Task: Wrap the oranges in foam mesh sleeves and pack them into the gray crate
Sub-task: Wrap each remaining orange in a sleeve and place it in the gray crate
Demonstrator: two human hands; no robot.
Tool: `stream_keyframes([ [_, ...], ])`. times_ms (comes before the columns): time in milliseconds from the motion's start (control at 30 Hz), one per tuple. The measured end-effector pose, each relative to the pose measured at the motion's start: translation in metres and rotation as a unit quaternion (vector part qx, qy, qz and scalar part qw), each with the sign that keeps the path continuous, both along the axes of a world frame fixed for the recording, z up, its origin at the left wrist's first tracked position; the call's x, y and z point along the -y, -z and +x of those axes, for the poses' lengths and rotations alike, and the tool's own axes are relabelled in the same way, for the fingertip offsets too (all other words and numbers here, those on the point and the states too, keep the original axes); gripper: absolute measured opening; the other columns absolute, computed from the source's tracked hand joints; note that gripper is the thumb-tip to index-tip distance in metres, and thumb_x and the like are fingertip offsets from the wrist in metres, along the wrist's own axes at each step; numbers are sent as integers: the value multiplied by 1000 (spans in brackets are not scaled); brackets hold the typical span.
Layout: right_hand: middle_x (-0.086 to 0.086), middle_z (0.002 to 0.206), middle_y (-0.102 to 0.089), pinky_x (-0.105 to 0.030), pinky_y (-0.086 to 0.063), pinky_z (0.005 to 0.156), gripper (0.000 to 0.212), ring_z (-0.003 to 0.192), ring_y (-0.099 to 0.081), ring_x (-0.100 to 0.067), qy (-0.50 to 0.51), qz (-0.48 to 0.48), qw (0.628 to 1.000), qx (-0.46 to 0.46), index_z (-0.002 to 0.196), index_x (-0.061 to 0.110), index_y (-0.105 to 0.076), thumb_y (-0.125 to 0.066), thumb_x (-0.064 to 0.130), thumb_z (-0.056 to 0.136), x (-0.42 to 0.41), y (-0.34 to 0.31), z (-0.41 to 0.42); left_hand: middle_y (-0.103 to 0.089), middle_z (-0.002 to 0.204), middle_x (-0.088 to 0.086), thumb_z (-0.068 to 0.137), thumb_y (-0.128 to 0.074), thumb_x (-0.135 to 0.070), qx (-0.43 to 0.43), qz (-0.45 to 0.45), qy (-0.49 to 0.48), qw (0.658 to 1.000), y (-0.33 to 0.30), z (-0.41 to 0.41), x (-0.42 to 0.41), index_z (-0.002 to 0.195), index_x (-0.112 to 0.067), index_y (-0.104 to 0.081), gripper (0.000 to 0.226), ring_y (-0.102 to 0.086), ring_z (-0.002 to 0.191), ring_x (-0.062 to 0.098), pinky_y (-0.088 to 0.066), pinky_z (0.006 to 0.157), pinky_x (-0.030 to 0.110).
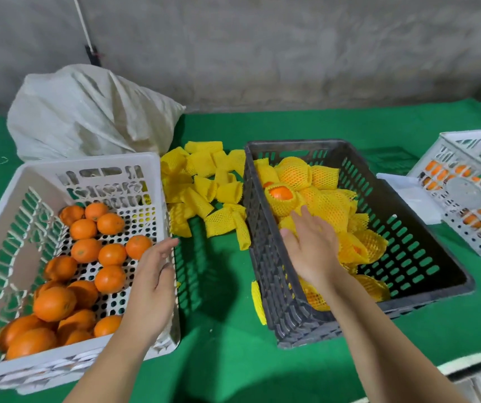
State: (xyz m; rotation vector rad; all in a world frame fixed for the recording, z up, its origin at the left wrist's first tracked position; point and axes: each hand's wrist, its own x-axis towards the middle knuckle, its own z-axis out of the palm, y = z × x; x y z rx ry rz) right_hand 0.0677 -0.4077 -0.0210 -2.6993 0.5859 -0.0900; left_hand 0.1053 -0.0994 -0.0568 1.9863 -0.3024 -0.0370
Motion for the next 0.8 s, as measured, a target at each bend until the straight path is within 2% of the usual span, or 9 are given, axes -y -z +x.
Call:
stream_keyframes([
  [100, -6, 169, -18, -57, -19, 116, 54, 147, -19, -38, 1, -13, 989, 145, 152, 28, -43, -44, 51, 104, -27, -26, 19, -39, 139, -10, 106, -38, -17, 45, 104, 72, 991, -2, 15, -10, 152, -30, -43, 47, -33, 131, 2, -19, 113, 18],
  [167, -7, 168, -19, -55, -23, 114, 51, 144, -22, -37, -79, -72, 981, 160, 149, 28, -46, -52, 46, 101, -51, -32, 38, -37, 136, -9, 103, -36, -24, 68, 134, 80, 985, 3, 34, -21, 154, -28, -39, 52, -32, 130, 6, -20, 113, 15],
  [233, -6, 168, -16, -56, -25, 114, 55, 144, -22, -36, -205, -121, 969, 68, 150, 31, -42, -51, 50, 99, -79, -30, 59, -39, 144, -2, 107, -37, -27, -3, 95, 25, 995, 12, 55, -32, 155, -29, -36, 48, -33, 136, 11, -26, 118, 31],
  [300, -4, 171, -4, -55, -22, 116, 62, 147, -16, -37, -308, -148, 935, -95, 155, 33, -34, -48, 54, 98, -101, -17, 83, -31, 162, 7, 110, -41, -26, -84, 141, -28, 986, 28, 81, -45, 162, -25, -26, 54, -27, 151, 27, -25, 123, 47],
  [367, -6, 171, 10, -53, -18, 120, 70, 152, -7, -38, -336, -182, 890, -247, 160, 33, -25, -48, 57, 99, -115, 0, 106, -12, 172, 9, 107, -47, -27, -159, 326, -22, 932, 43, 102, -61, 168, -28, -7, 73, -15, 156, 41, -18, 126, 54],
  [433, -10, 170, 16, -51, -16, 122, 70, 154, -3, -38, -327, -210, 865, -318, 161, 31, -23, -48, 54, 100, -120, 21, 128, 2, 175, 3, 103, -52, -26, -181, 458, 22, 870, 55, 112, -76, 167, -37, 6, 87, -10, 157, 44, -15, 127, 56],
  [500, -12, 170, 17, -49, -17, 121, 64, 154, -3, -39, -300, -240, 858, -342, 159, 30, -31, -50, 46, 100, -114, 45, 149, -1, 176, 3, 103, -50, -24, -174, 507, 66, 842, 65, 120, -85, 167, -40, 3, 84, -12, 157, 44, -15, 128, 57],
  [633, -11, 169, 19, -44, -16, 119, 65, 153, -2, -35, -259, -315, 821, -399, 158, 27, -34, -53, 26, 96, -86, 93, 179, -2, 175, 10, 103, -59, -24, -165, 626, 146, 748, 77, 120, -79, 167, -35, 9, 94, -5, 157, 52, -18, 126, 61],
  [800, -4, 169, 20, -42, -18, 119, 75, 154, 3, -32, -233, -341, 823, -390, 162, 26, -21, -52, 20, 95, -65, 135, 204, -9, 167, 13, 99, -68, -23, -142, 687, 103, 705, 88, 122, -81, 165, -31, -7, 90, -8, 155, 49, -26, 123, 53],
])
